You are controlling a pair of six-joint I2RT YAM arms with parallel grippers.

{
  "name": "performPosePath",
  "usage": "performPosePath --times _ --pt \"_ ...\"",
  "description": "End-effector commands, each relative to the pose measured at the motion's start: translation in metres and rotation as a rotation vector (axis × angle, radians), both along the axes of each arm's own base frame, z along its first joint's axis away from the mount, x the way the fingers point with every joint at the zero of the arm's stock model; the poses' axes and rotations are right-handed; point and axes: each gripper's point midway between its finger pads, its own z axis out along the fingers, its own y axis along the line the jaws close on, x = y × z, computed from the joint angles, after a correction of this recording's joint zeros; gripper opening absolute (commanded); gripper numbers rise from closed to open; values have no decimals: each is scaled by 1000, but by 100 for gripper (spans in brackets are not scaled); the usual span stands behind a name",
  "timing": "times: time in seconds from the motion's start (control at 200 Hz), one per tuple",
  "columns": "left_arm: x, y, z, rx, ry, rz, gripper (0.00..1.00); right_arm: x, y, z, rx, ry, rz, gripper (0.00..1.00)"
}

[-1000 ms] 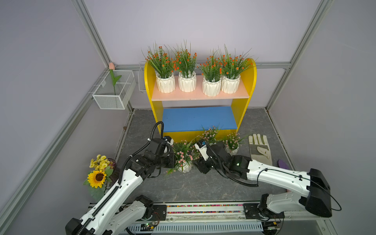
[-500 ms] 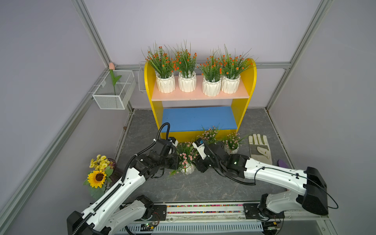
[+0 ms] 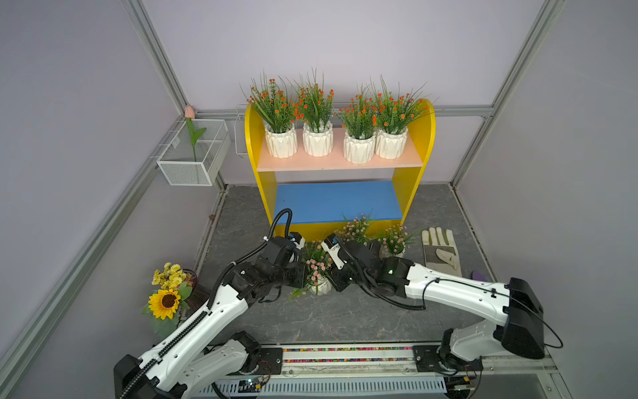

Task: Place the baby's breath potted plants on the rack by color
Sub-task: Adjust the baby's breath potted plant.

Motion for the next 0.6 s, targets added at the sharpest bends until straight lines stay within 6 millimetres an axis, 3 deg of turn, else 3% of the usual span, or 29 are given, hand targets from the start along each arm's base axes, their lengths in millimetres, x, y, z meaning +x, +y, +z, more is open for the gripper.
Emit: performPosePath --times 0.0,0.265,0.38,0.6 --pt "10 -12 28 -76 -81 -2 0 -1 0 -9 -42 28 -19 31" --pt "11 -12 28 -79 -89 3 0 2 -1 -16 -78 40 -30 10" --pt "10 -11 31 -86 -101 3 0 2 -2 -20 -97 52 -29 16" --pt "9 -10 28 -81 -91 3 0 0 3 -30 -110 78 -12 16"
